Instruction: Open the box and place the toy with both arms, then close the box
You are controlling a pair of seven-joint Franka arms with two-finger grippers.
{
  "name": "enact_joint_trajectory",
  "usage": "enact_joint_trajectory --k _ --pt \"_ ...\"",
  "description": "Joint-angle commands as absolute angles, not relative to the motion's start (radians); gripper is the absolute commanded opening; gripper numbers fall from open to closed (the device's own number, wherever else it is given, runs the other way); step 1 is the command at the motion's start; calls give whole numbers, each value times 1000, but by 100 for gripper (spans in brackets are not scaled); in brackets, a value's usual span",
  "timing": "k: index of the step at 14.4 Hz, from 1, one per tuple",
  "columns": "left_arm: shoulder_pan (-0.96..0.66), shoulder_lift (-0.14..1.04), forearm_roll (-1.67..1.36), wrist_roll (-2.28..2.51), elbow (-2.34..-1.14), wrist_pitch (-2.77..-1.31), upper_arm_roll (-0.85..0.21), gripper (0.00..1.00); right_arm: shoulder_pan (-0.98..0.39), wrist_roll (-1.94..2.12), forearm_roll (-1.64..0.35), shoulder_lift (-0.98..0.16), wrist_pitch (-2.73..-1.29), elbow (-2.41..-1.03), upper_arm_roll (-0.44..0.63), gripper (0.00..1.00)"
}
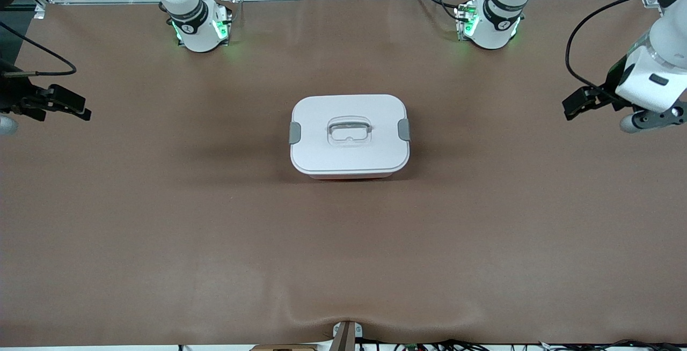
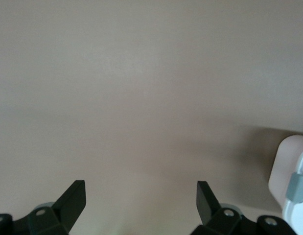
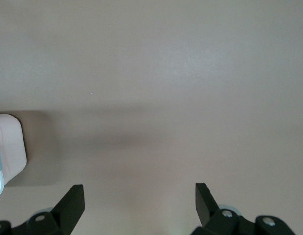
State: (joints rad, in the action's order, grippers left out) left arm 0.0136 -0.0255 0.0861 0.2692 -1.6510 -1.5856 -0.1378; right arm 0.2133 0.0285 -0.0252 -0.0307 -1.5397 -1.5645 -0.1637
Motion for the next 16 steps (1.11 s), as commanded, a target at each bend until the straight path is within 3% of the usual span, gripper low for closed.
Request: enact_joint_trajectory --k 1,5,16 --pt "14 -69 60 235 -1692 -1585 -123 100 227 17 -43 -25 -1526 -1557 -163 100" --pt "20 -54 57 187 -1648 -1580 -123 100 245 43 -9 -21 -1488 -1500 -160 100" --pt "28 -28 61 98 -1597 -1548 -118 100 252 83 2 -21 -1471 -1522 -156 100"
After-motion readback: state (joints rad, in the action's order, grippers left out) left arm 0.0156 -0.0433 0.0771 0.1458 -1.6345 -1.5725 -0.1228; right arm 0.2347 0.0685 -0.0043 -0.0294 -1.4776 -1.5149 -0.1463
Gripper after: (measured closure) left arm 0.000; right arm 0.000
